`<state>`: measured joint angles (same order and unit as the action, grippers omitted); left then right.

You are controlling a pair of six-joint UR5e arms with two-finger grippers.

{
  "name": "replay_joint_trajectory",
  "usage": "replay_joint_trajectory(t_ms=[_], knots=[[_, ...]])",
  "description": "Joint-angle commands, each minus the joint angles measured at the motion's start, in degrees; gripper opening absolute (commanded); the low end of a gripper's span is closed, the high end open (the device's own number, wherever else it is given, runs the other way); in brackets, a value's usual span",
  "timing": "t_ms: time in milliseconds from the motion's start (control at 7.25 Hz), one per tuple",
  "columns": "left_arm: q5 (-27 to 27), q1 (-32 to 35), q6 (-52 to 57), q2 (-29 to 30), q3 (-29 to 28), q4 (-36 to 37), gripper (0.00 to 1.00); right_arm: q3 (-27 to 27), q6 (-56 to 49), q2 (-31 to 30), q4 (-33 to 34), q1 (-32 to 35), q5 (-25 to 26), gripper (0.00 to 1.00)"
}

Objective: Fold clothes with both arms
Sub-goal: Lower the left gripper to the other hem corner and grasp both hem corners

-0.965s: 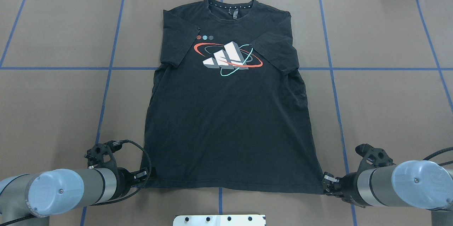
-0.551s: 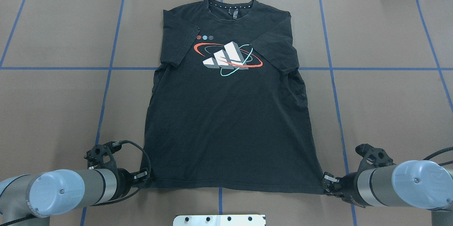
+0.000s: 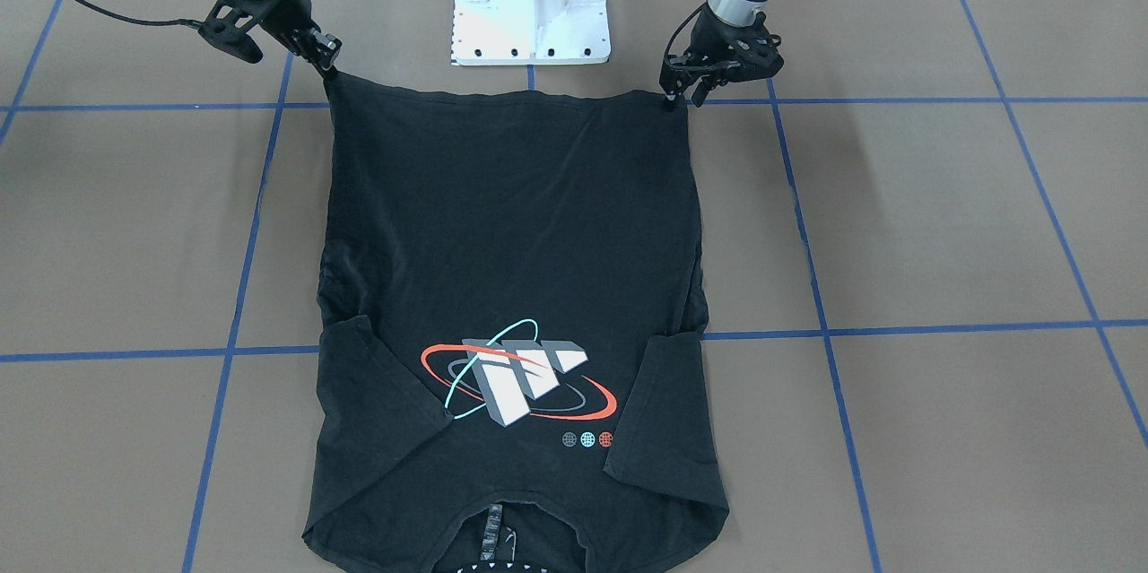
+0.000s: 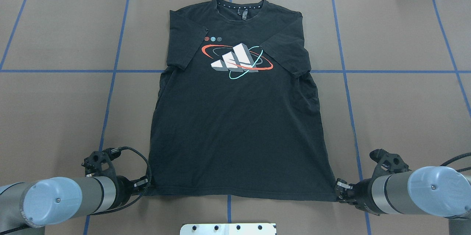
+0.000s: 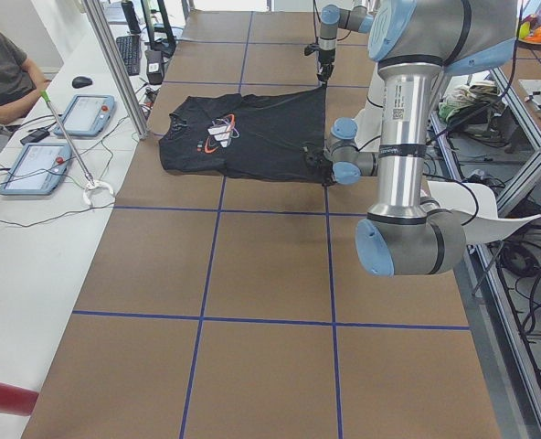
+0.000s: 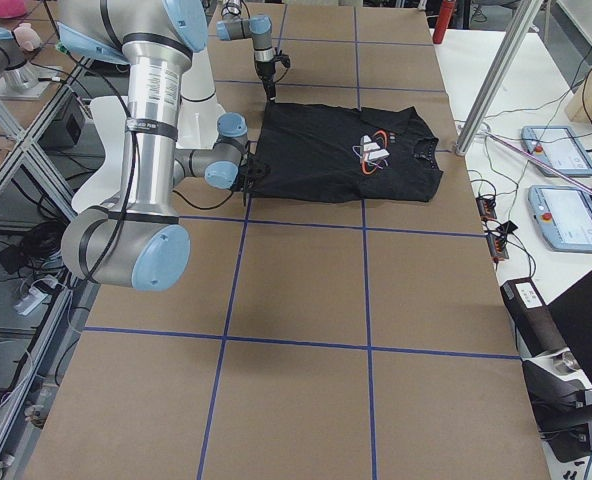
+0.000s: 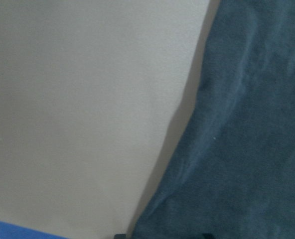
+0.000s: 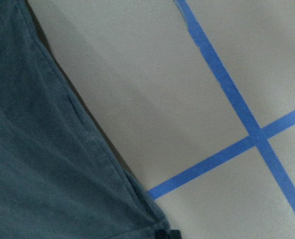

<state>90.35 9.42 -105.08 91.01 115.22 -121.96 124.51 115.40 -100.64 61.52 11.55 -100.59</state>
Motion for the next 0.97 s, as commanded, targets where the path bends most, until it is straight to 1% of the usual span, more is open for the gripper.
replay_joint_trajectory(t_ms=[0,414,551,689,827], knots=[[0.1,-0.3,-0.1,-0.3,0.4,0.0,0.62,-0.1,0.0,0.0,0.0,0.0,0.0,0.0],[0.0,-1.6,-1.9,-0.1,0.3,0.0,0.6,-0.1,0.0,-0.2,0.0,0.1,0.0,0.0],[-0.1,-1.6,-1.9,0.0,0.3,-0.1,0.57,-0.1,0.0,-0.3,0.0,0.1,0.0,0.0],[-0.1,-1.6,-1.9,0.0,0.3,0.0,0.56,-0.1,0.0,-0.3,0.0,0.1,0.0,0.0],[0.0,-1.6,-2.0,0.0,0.3,0.0,0.34,-0.1,0.0,-0.3,0.0,0.1,0.0,0.0]])
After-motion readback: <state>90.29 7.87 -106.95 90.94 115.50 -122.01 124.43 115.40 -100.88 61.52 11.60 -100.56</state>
